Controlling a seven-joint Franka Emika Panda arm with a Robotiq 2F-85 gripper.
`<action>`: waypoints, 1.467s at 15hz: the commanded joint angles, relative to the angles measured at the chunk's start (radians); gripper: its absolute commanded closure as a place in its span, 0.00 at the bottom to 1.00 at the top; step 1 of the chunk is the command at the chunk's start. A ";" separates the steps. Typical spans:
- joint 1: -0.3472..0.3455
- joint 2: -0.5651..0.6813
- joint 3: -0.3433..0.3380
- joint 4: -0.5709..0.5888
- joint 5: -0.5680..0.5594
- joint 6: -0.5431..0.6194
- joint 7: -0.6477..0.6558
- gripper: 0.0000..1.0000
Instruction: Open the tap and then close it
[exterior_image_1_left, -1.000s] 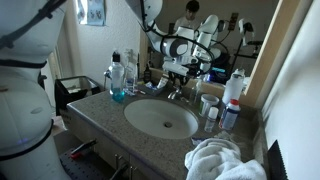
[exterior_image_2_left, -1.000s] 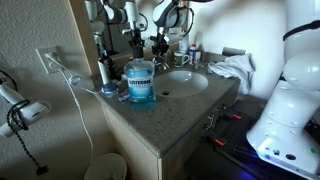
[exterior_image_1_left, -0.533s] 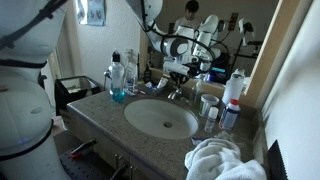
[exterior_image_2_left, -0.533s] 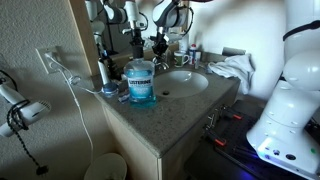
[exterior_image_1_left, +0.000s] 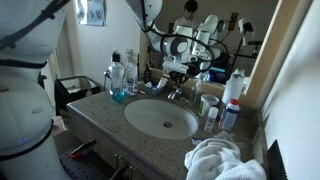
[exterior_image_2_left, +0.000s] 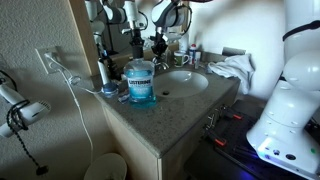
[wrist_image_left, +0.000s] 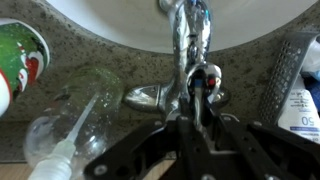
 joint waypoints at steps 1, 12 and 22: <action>0.018 -0.058 0.029 0.010 -0.015 -0.146 0.042 0.95; 0.002 -0.070 0.056 0.066 0.042 -0.188 0.029 0.95; -0.023 -0.065 0.077 0.086 0.133 -0.147 0.024 0.95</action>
